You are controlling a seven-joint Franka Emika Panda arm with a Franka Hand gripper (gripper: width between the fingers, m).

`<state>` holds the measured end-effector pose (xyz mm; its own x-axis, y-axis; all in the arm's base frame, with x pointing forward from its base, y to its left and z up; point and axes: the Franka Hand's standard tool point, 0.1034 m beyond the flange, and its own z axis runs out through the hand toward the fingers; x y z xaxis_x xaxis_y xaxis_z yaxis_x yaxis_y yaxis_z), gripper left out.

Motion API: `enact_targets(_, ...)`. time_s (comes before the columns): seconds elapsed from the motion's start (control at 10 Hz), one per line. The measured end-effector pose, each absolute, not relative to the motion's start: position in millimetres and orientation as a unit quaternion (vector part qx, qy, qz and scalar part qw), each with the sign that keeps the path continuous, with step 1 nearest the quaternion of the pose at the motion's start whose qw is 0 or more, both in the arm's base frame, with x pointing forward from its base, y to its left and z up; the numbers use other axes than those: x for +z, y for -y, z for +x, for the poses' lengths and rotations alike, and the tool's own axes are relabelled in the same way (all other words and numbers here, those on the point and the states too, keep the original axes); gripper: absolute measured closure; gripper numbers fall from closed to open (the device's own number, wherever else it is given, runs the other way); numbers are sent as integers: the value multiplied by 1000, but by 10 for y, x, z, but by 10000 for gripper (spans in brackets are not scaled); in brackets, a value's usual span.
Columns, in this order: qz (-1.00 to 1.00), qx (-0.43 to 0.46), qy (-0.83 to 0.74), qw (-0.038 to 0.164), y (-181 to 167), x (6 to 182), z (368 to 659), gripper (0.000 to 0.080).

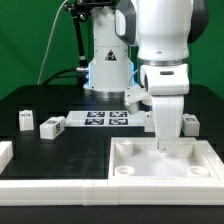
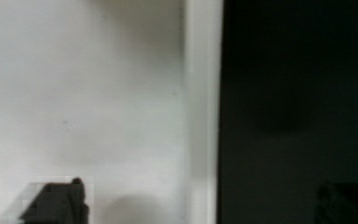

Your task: Assemble one leg

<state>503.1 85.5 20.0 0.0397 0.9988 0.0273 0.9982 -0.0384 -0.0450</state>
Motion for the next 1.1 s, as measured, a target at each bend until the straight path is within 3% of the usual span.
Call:
enact_targets(0.3,-726,7,687,25,-861,214,5006,150)
enact_targets(0.7,-762,11,648,13,-1035,543,4634,150)
enact_targets(1.1,-789,11,615,14,-1058,532,4598,150)
